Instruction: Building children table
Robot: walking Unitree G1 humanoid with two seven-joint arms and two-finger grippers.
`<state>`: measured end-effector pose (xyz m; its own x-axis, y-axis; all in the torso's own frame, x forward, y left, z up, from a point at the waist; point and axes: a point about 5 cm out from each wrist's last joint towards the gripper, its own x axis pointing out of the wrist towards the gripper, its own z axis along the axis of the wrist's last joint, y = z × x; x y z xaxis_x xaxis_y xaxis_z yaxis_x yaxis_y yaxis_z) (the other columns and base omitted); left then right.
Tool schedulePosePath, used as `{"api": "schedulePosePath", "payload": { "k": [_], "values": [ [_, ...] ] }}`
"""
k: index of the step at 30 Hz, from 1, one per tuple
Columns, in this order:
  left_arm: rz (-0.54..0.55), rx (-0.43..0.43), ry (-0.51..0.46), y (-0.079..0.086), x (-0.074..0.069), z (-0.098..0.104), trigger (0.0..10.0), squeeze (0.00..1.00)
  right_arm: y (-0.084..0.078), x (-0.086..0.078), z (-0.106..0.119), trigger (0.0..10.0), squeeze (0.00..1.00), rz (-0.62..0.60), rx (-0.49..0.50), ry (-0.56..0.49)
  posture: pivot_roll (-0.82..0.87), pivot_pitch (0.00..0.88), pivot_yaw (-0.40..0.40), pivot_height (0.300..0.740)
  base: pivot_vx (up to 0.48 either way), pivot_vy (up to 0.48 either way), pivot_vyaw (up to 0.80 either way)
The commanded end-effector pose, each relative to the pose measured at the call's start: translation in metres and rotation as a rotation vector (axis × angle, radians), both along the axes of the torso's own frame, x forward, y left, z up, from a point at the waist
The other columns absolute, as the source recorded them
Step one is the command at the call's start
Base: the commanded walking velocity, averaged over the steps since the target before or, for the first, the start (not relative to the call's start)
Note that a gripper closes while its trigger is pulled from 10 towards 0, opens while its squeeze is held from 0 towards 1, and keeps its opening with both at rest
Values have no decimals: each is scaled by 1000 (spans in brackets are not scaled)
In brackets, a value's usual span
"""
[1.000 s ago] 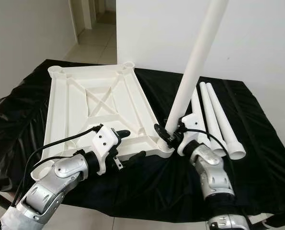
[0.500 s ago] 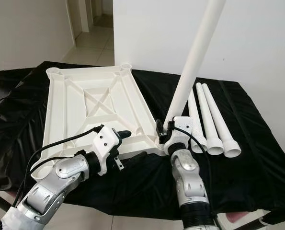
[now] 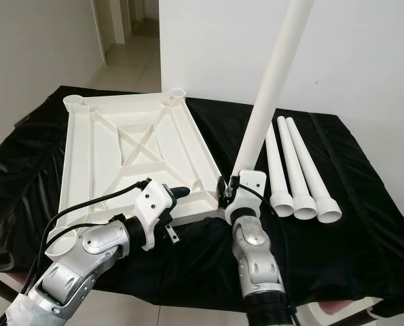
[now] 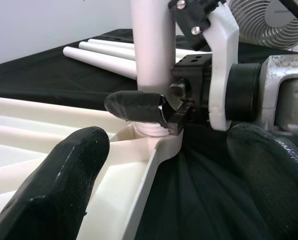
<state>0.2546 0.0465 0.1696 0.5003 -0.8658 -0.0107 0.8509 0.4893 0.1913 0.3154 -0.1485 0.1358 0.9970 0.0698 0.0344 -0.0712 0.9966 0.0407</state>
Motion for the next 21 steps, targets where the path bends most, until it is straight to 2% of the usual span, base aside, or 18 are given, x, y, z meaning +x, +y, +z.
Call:
{"api": "schedulePosePath", "payload": {
  "k": [1, 2, 3, 4, 5, 6, 12, 16, 18, 21],
  "values": [
    [-54, 13, 0, -3, -1, -1, 10000, 0, 2, 4, 3, 10000, 1000, 32, 7, -3, 10, 38, -36, 740, 0, 0, 0],
    [-53, 13, -2, -3, -1, -1, 10000, 0, 0, 5, 8, 10000, 1000, 97, -43, -26, 10, 35, -39, 740, 0, 0, 0],
    [-53, 13, -2, -3, -1, -1, 10000, 0, 0, 5, 8, 10000, 1000, 97, -43, -26, 10, 35, -39, 740, 0, 0, 0],
    [-52, 13, -4, -3, -1, -1, 10000, 0, -2, 5, 13, 10000, 902, 184, -56, -32, 11, 32, -41, 740, 0, 0, 0],
    [-52, 13, -4, -3, -1, -1, 10000, 0, -2, 5, 13, 10000, 902, 184, -56, -32, 11, 32, -41, 740, 0, 0, 0],
    [-51, 12, -5, -3, -1, -1, 10000, 0, -2, 5, 15, 10000, 0, 230, -62, -41, 13, 28, -43, 740, 0, 0, 0],
    [-46, 12, -6, -2, -1, -1, 10000, 0, -11, 6, 17, 10000, 0, 412, -133, -34, 14, 24, -42, 740, 0, 0, 0],
    [-46, 12, -6, -2, -1, -1, 10000, 0, -12, 6, 17, 10000, 0, 433, -141, -27, 14, 24, -42, 740, 0, 0, 0],
    [-47, 13, -6, -3, -1, 0, 10000, 0, -18, 7, 18, 10000, 0, 516, -174, -24, 18, 25, -38, 740, 0, 0, 0],
    [-48, 15, -1, -3, -1, -1, 10000, 0, -23, 8, 19, 10000, 0, 575, -196, -20, 19, 29, -37, 740, 0, 0, 0]
  ]
}}
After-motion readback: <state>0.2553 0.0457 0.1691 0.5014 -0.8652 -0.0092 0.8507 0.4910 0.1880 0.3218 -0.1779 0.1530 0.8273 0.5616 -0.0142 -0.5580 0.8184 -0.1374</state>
